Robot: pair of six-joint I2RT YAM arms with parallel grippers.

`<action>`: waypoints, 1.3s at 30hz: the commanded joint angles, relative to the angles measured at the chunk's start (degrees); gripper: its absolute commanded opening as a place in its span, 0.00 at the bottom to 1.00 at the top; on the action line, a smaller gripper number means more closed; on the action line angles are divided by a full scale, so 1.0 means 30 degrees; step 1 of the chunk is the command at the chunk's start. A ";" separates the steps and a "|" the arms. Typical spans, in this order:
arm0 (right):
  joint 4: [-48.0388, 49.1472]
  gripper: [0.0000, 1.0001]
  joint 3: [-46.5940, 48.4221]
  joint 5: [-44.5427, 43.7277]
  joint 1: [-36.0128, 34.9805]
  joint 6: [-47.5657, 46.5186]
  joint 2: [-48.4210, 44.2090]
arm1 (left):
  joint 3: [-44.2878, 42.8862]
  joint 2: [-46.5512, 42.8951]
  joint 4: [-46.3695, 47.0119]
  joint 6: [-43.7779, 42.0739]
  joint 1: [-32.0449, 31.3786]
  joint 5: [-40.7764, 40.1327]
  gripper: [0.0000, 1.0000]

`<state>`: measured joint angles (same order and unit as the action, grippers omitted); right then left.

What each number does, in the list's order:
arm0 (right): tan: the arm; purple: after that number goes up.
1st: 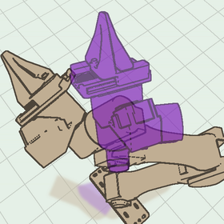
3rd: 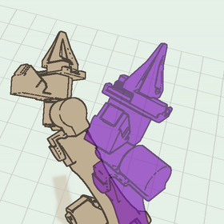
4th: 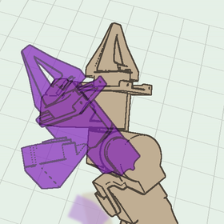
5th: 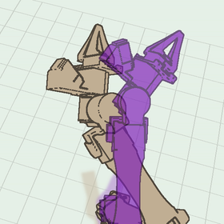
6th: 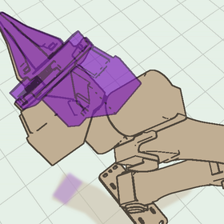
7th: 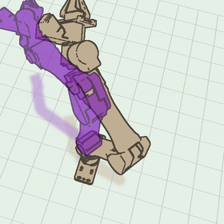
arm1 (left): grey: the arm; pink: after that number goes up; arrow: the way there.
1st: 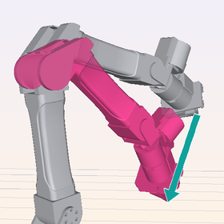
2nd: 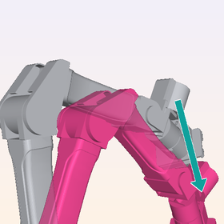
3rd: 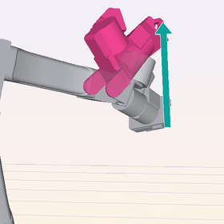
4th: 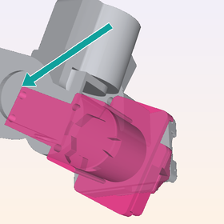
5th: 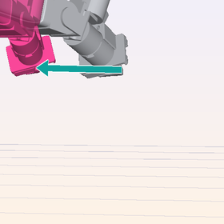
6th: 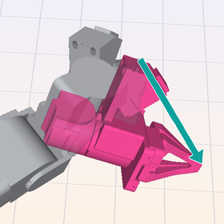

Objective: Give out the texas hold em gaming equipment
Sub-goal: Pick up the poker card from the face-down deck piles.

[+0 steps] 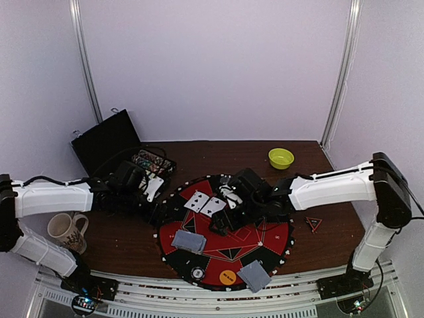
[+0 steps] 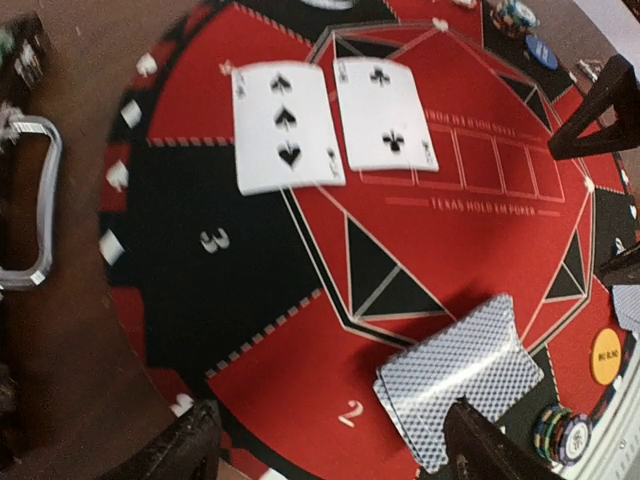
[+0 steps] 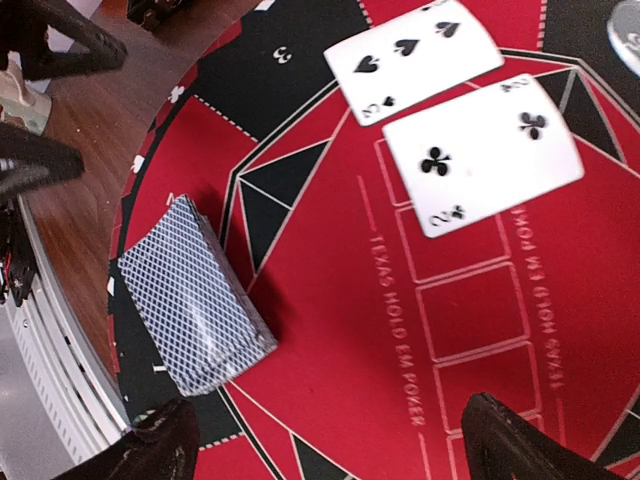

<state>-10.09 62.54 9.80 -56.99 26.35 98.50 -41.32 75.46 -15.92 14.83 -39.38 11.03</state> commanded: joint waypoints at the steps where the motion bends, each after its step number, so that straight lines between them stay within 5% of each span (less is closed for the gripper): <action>1: 0.1196 0.94 0.2221 0.0303 -0.1013 0.1078 0.2113 | 0.1562 0.0323 0.1865 0.3256 -0.0013 0.2610 0.80; 11: -0.0895 0.88 0.5341 -0.2497 -0.2626 -0.0221 0.5933 | 0.2340 0.2236 0.3867 0.4329 0.0187 0.3696 0.66; 21: -0.4019 0.82 0.5687 -0.6832 -0.3928 -0.1865 0.6617 | 0.2165 0.2824 0.3889 0.3482 0.0205 0.4523 0.55; 34: -0.4451 0.82 0.4517 -0.6581 -0.4018 -0.1852 0.5062 | 0.2396 0.3700 0.4781 0.3519 0.0203 0.4882 0.55; 39: -0.2552 0.80 0.3916 -0.3720 -0.3885 -0.2138 0.3976 | 0.2469 0.3702 0.4841 0.3502 0.0204 0.4850 0.56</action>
<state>-19.38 76.40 -7.46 -68.88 21.04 114.08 -34.24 85.93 -3.44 25.87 -39.05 24.71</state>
